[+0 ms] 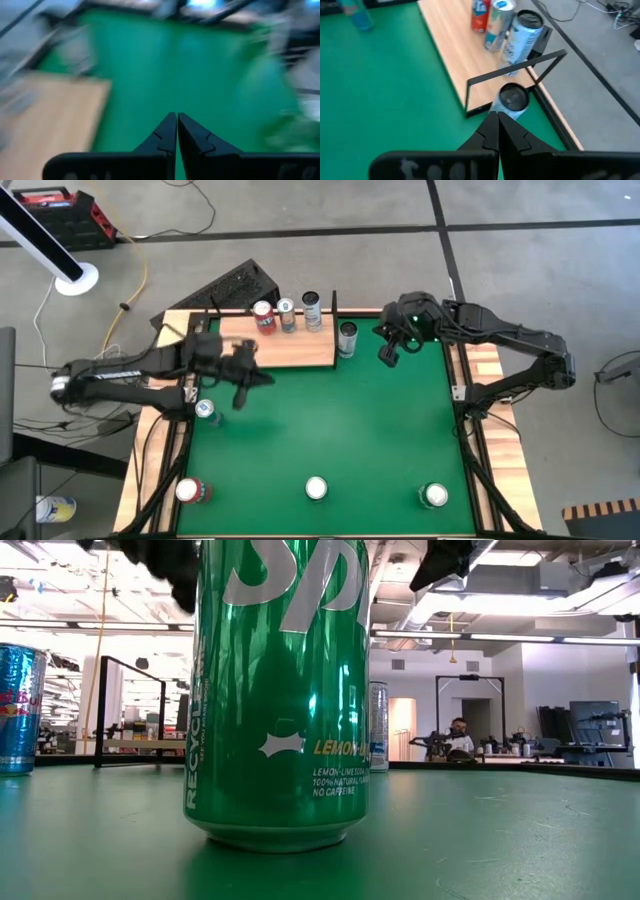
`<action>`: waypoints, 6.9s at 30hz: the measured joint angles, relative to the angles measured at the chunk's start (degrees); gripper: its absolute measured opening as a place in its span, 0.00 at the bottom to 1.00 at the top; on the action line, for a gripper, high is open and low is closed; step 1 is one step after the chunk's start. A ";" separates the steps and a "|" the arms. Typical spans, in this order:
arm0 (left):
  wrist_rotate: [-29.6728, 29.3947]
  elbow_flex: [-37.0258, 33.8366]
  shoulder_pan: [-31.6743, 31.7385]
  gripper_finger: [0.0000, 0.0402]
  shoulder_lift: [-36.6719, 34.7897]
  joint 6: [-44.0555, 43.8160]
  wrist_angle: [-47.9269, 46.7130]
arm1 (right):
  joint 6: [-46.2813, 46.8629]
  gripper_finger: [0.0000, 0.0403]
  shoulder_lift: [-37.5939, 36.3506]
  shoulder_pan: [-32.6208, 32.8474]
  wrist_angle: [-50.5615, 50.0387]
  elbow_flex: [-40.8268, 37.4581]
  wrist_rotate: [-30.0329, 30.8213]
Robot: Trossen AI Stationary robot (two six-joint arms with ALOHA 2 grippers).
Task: Place canned beverage on shelf
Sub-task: Put the left green soda can on the shelf
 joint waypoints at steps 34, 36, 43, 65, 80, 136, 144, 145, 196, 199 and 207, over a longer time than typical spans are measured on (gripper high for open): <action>-29.56 25.77 -45.90 0.67 47.02 10.81 19.69 | 2.34 0.05 0.00 3.07 -7.43 0.00 0.00; -29.94 27.09 -45.76 0.76 47.49 8.90 16.57 | 2.48 0.05 0.00 4.05 -8.40 -0.01 0.00; -30.16 27.23 -44.80 0.92 47.47 0.41 11.01 | 3.36 0.05 0.00 5.46 -9.15 -0.02 0.00; -27.63 27.20 -43.96 0.92 55.85 -1.72 12.76 | 3.58 0.05 0.00 7.69 -9.13 -0.07 0.28; -25.11 27.14 -43.78 0.68 53.33 6.31 7.52 | 4.95 0.05 0.00 7.65 -9.11 -0.07 0.46; -14.40 -8.97 -20.73 0.97 16.36 0.78 8.19 | 3.30 0.05 0.59 7.67 -3.81 -0.02 0.35; -19.56 1.48 -20.49 0.98 16.37 -17.97 -5.38 | 3.34 0.05 0.59 7.64 -3.78 -0.02 0.33; -19.20 2.39 -20.49 0.98 16.37 -20.21 -6.72 | 3.34 0.05 0.59 7.66 -3.78 -0.02 0.31; -20.71 20.27 -21.40 0.72 27.32 -17.06 -28.22 | 3.34 0.05 0.57 9.85 -3.76 -0.07 0.26; -22.75 26.50 -19.71 0.72 27.26 -9.06 -36.59 | 3.01 0.05 0.57 9.85 -3.73 -0.07 0.27; -18.58 25.69 -5.24 0.72 21.67 4.84 -40.64 | -1.09 0.05 0.61 9.71 -0.76 -1.81 2.69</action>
